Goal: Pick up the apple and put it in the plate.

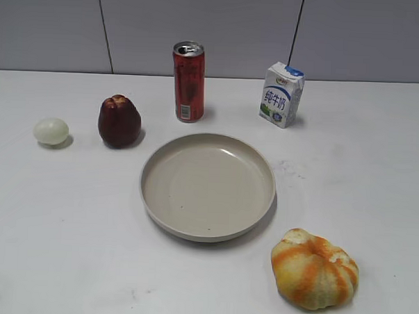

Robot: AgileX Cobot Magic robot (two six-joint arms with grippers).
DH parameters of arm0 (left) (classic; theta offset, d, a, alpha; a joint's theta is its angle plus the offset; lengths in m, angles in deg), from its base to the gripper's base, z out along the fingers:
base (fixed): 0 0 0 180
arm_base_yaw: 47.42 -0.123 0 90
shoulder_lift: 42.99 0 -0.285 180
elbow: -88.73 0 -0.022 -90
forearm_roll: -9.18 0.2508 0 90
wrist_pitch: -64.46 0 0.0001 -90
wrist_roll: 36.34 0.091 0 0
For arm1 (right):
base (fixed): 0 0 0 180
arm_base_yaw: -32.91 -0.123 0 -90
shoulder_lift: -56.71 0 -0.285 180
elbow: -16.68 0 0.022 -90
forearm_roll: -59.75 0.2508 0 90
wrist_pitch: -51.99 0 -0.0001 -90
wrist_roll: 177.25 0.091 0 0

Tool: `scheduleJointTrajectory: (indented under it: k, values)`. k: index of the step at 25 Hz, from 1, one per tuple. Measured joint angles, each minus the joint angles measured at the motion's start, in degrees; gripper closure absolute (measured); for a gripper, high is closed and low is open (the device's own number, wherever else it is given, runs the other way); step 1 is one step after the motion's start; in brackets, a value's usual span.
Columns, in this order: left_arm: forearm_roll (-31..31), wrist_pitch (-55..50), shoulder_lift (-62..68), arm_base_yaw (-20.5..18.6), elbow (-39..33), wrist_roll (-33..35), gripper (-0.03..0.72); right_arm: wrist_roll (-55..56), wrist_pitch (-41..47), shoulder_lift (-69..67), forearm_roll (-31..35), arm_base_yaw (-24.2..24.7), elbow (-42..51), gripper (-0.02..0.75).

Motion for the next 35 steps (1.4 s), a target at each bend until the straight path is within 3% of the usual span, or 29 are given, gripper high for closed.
scheduleJointTrajectory:
  k: [16, 22, 29, 35]
  values:
    - [0.1, 0.8, 0.0, 0.0, 0.1, 0.0, 0.116, 0.0, 0.0, 0.0, 0.0, 0.0, 0.0, 0.293]
    - [0.3, 12.7, 1.3, -0.1, 0.8, 0.0, 0.116, 0.0, 0.0, 0.0, 0.0, 0.0, 0.0, 0.293]
    - [0.1, 24.3, 18.6, -0.1, 1.3, 0.0, 0.116, 0.0, 0.0, 0.0, 0.0, 0.0, 0.0, 0.293]
    - [0.0, 28.3, 39.1, -0.1, 6.3, 0.2, 0.090, 0.0, 0.0, 0.0, 0.0, 0.0, 0.0, 0.293]
